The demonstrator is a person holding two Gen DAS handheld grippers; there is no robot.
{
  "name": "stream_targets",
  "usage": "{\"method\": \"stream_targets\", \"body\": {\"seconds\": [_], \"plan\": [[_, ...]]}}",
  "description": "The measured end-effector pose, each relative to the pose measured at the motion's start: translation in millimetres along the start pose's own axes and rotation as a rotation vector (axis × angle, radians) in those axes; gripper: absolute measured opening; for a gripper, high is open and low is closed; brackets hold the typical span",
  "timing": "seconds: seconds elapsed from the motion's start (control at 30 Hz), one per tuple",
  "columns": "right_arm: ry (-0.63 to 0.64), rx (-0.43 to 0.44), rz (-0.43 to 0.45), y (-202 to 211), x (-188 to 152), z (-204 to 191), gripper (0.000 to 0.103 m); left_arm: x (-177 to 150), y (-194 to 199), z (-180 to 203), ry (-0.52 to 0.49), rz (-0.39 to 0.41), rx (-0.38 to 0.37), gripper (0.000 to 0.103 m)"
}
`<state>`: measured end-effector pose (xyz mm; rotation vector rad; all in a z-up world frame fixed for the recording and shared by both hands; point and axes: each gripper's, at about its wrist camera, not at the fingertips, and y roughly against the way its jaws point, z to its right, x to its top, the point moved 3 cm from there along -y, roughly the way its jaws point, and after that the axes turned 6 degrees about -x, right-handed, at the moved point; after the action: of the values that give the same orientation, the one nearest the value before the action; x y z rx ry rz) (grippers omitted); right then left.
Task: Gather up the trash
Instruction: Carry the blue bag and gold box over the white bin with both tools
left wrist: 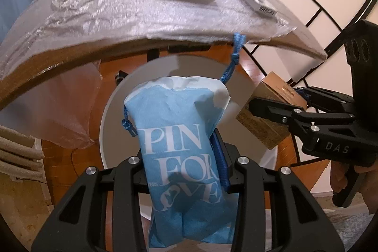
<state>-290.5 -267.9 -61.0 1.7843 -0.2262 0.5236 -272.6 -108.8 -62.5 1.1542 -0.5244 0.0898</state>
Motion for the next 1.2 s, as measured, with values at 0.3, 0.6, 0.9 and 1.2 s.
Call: {"method": "stream_targets", "body": {"seconds": [0.3, 0.6, 0.9, 1.2], "plan": [[-0.020, -0.009, -0.037, -25, -4, -2, 0.048, -6, -20, -12, 0.001, -0.037, 0.023, 0.041], [-0.023, -0.020, -0.056, -40, -7, -9, 0.048, -6, -41, -19, -0.011, -0.069, 0.041, 0.041], [-0.031, -0.034, -0.067, -47, -7, -5, 0.048, -5, -51, -17, -0.026, -0.098, 0.056, 0.041], [-0.047, -0.052, -0.079, -56, -11, 3, 0.048, -2, -58, -12, -0.049, -0.124, 0.069, 0.041]]}}
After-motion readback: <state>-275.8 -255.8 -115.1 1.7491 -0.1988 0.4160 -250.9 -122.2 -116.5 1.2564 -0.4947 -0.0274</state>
